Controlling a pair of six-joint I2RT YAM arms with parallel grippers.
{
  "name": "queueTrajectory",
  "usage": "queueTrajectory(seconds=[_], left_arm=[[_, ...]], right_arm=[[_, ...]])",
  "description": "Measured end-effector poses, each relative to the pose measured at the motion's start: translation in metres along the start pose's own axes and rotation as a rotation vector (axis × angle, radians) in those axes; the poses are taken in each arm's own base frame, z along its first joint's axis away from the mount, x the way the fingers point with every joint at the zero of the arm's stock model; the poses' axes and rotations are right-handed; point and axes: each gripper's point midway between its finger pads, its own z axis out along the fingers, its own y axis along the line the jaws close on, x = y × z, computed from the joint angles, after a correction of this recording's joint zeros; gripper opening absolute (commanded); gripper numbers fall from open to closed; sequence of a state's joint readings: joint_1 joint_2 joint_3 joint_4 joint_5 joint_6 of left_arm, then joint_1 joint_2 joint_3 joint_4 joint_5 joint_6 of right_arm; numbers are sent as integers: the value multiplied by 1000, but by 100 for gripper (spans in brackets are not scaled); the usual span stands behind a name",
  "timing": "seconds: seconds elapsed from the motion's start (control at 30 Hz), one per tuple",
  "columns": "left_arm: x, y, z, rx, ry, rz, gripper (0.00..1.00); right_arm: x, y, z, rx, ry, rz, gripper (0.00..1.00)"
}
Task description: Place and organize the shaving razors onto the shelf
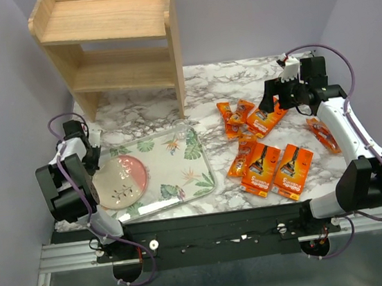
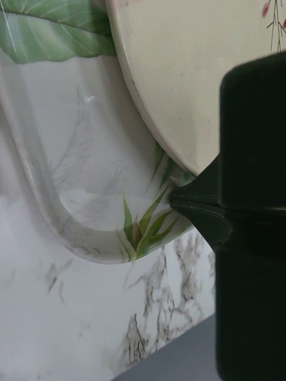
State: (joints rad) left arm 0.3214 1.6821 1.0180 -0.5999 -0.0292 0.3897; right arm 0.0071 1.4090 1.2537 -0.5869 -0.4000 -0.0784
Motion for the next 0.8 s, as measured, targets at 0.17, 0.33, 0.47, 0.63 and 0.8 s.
queueTrajectory(seconds=[0.17, 0.33, 0.47, 0.63, 0.8], left_arm=[[0, 22, 4, -45, 24, 54, 0], [-22, 70, 14, -125, 17, 109, 0], [-25, 99, 19, -182, 27, 151, 0], [-32, 117, 20, -221, 39, 213, 0], [-47, 135, 30, -262, 54, 252, 0]], right_arm=[[1, 1, 1, -7, 4, 2, 94], [1, 1, 1, -9, 4, 2, 94], [1, 1, 1, -9, 4, 2, 94], [1, 1, 0, -9, 2, 1, 94], [2, 2, -1, -9, 2, 0, 94]])
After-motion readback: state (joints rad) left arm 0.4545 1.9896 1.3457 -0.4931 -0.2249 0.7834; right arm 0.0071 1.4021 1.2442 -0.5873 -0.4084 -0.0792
